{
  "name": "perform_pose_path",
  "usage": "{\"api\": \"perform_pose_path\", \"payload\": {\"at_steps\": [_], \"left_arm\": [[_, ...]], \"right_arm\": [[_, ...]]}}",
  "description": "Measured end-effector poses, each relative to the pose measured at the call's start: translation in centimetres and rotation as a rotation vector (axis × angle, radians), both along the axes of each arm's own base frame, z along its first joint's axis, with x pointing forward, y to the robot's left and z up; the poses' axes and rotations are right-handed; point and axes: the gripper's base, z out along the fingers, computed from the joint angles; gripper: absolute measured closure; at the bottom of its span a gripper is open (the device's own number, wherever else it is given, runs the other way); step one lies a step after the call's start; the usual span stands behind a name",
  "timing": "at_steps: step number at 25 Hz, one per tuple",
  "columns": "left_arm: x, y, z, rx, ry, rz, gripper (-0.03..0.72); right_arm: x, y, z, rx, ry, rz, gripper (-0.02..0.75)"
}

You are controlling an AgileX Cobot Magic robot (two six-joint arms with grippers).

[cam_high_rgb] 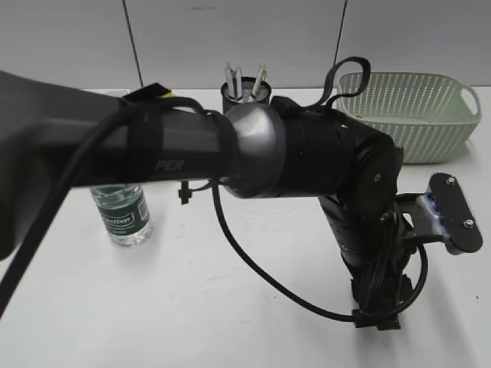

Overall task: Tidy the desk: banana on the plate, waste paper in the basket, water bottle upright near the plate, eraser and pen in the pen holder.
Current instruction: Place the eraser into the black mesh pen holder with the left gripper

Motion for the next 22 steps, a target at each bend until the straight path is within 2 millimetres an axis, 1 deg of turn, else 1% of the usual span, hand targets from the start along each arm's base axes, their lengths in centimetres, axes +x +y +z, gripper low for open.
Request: {"api": "perform_pose_path", "payload": {"at_steps": [2,10,15,20,22], "left_arm": [[0.0,0.0,0.0,0.002,0.000,-0.001,0.277],[0.3,0.2,-0.2,0.027,-0.038,-0.022,0.247],[0.4,0.2,-1.6,0.056,-0.034,-0.028,0.206],[0.5,0.0,-2.0,0.038,-0.040,-0.022,0.202],[0.6,-0.2,-1.9,0.022,-0.049,-0.020,0.216]], "right_arm": [[0.0,0.0,0.0,0.000,0.000,0.000,0.281],[0.0,0.0,0.0,0.000,0.000,0.000,0.281],[0.0,0.0,0.0,0.000,0.000,0.000,0.281],[0.0,0.0,0.0,0.000,0.000,0.000,0.281],[0.0,0.0,0.0,0.000,0.000,0.000,0.281]]}}
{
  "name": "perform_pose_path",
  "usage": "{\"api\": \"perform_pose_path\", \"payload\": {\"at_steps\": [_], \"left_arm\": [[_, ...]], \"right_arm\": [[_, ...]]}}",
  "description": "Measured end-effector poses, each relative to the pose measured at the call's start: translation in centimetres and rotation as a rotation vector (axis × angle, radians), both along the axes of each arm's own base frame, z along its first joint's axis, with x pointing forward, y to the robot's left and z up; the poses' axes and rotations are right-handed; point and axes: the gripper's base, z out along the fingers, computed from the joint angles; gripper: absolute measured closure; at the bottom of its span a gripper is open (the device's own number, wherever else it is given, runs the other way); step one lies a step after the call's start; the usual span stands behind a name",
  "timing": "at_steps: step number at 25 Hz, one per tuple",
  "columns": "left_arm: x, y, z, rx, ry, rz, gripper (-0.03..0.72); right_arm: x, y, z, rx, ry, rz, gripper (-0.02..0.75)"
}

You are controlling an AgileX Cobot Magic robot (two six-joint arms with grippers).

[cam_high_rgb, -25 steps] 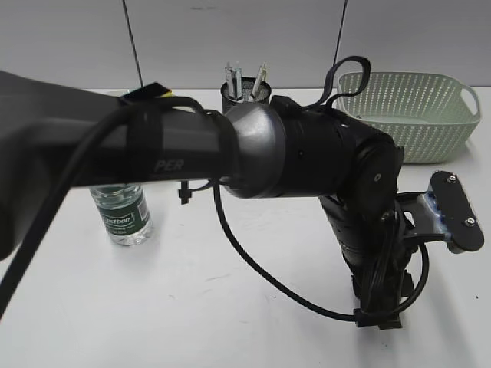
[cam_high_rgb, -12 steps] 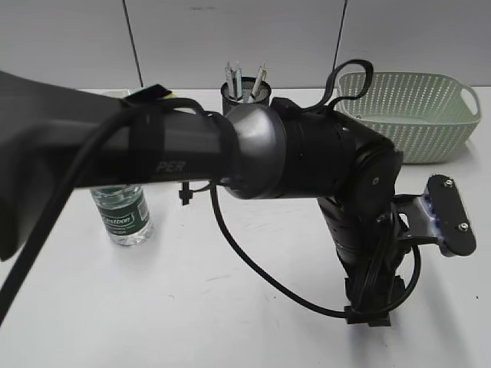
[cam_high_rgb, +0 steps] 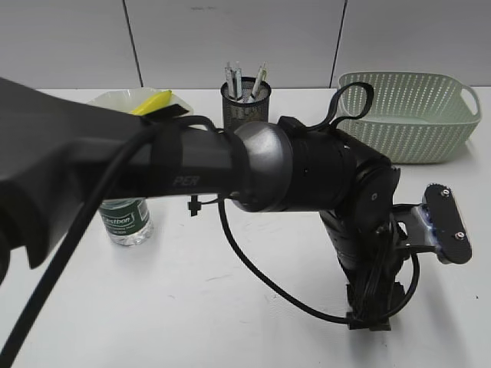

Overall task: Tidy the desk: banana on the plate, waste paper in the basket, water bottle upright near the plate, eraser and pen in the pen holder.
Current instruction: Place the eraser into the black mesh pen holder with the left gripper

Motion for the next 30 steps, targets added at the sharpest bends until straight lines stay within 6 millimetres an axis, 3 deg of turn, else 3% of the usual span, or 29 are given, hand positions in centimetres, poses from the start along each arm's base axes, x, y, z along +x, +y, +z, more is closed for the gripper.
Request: {"api": "perform_pose_path", "payload": {"at_steps": [5,26,28,30], "left_arm": [[0.1,-0.1,-0.2,-0.009,-0.006,0.001,0.268],[1.0,0.4,-1.3,-0.005,0.040,0.051,0.301],[1.0,0.4,-1.3,-0.005,0.040,0.051,0.339],[1.0,0.4,-1.4,-0.003,0.040,0.051,0.447]], "right_arm": [[0.0,0.0,0.0,0.000,0.000,0.000,0.281],[0.0,0.0,0.0,0.000,0.000,0.000,0.281],[0.0,0.0,0.0,0.000,0.000,0.000,0.281],[0.0,0.0,0.0,0.000,0.000,0.000,0.281]]}}
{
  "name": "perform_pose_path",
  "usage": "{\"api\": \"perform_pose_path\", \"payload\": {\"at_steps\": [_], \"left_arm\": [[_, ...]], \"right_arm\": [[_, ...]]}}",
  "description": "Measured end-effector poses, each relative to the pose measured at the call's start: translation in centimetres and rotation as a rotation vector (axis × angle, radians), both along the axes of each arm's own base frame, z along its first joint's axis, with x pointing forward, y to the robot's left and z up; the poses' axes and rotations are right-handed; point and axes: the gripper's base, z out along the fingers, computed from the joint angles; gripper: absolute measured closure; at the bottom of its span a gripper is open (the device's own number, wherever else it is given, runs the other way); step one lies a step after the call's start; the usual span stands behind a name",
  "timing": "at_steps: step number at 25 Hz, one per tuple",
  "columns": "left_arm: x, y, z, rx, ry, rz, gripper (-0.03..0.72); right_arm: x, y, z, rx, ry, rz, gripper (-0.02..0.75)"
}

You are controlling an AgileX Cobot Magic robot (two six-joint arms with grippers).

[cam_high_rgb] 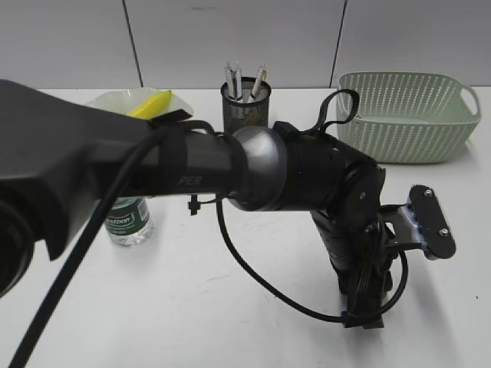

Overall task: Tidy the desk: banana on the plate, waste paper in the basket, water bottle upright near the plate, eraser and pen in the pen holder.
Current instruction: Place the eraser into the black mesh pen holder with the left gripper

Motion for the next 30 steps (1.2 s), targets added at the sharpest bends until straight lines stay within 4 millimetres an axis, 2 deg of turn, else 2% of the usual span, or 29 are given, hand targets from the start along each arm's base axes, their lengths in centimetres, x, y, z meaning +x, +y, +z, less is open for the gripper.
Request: {"api": "perform_pose_path", "payload": {"at_steps": [1,2,8,10,14,18,24,27,30], "left_arm": [[0.0,0.0,0.0,0.001,0.000,-0.001,0.497],[0.0,0.0,0.0,0.002,-0.001,-0.001,0.505],[0.0,0.0,0.2,0.003,-0.005,-0.004,0.503],[0.1,0.1,1.0,0.001,-0.023,-0.013,0.503],[0.4,0.5,4.6,-0.047,-0.079,-0.014,0.503],[1.5,1.7,9.4,-0.134,-0.126,0.054,0.504],[5.2,5.5,15.7,-0.292,-0.204,0.223,0.504],[7.8,7.7,17.2,-0.356,-0.244,0.317,0.504],[10.5,10.0,17.5,-0.384,-0.281,0.397,0.504]], "right_arm": [[0.0,0.0,0.0,0.000,0.000,0.000,0.281],[0.0,0.0,0.0,0.000,0.000,0.000,0.281],[0.0,0.0,0.0,0.000,0.000,0.000,0.281],[0.0,0.0,0.0,0.000,0.000,0.000,0.281],[0.0,0.0,0.0,0.000,0.000,0.000,0.281],[0.0,0.0,0.0,0.000,0.000,0.000,0.281],[0.0,0.0,0.0,0.000,0.000,0.000,0.281],[0.0,0.0,0.0,0.000,0.000,0.000,0.281],[0.0,0.0,0.0,0.000,0.000,0.000,0.281]]}}
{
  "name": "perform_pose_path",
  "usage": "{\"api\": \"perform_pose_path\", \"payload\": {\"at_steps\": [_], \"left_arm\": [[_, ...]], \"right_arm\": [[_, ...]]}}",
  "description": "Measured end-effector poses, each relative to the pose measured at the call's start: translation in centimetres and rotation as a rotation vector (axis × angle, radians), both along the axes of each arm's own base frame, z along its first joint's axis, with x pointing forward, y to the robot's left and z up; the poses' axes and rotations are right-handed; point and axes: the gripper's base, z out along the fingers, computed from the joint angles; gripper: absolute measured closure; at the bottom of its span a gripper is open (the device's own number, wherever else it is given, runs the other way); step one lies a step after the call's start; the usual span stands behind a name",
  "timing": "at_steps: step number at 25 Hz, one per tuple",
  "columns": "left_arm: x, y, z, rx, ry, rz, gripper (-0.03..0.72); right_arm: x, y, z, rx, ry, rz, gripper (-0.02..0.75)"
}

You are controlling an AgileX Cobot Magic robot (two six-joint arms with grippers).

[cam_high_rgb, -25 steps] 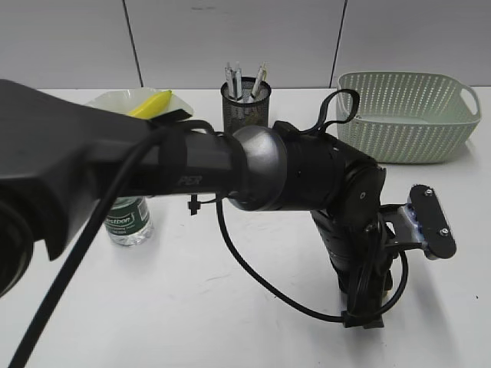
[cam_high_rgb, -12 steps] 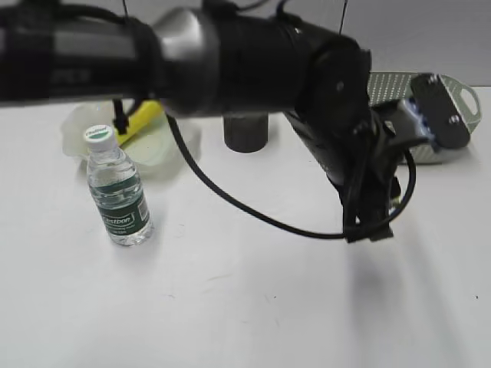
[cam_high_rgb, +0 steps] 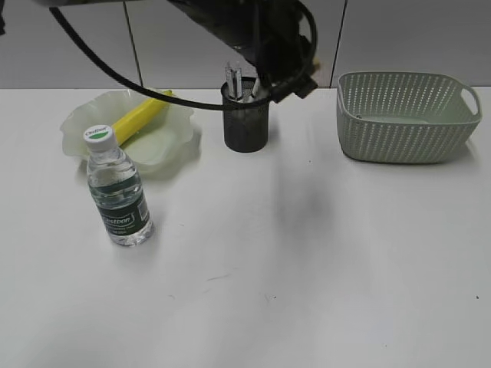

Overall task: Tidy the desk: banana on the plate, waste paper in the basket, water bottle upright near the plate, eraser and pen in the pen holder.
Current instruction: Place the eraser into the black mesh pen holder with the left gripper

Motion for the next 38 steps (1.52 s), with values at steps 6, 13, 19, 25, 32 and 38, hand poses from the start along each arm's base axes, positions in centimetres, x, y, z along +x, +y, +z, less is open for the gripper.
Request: {"api": "perform_pose_path", "payload": {"at_steps": [6,13,19,25,32,38], "left_arm": [[4.3,3.7,0.4,-0.075,-0.089,0.124,0.504],[7.7,6.0,-1.9,-0.141,-0.076,0.235,0.504],[9.0,5.7,-5.2,-0.157,-0.056,0.264,0.504],[9.9,5.3,-7.9,-0.158,-0.065,0.274,0.504],[10.2,5.1,-9.4,-0.151,-0.064,0.277,0.504],[10.5,5.6,-9.4,-0.153,-0.068,0.287,0.498]], "right_arm": [[0.0,0.0,0.0,0.000,0.000,0.000,0.281],[0.0,0.0,0.0,0.001,0.001,-0.001,0.281],[0.0,0.0,0.0,0.000,0.000,0.000,0.281],[0.0,0.0,0.0,0.000,0.000,0.000,0.281],[0.0,0.0,0.0,0.000,0.000,0.000,0.281],[0.0,0.0,0.0,0.001,-0.001,0.000,0.281]]}}
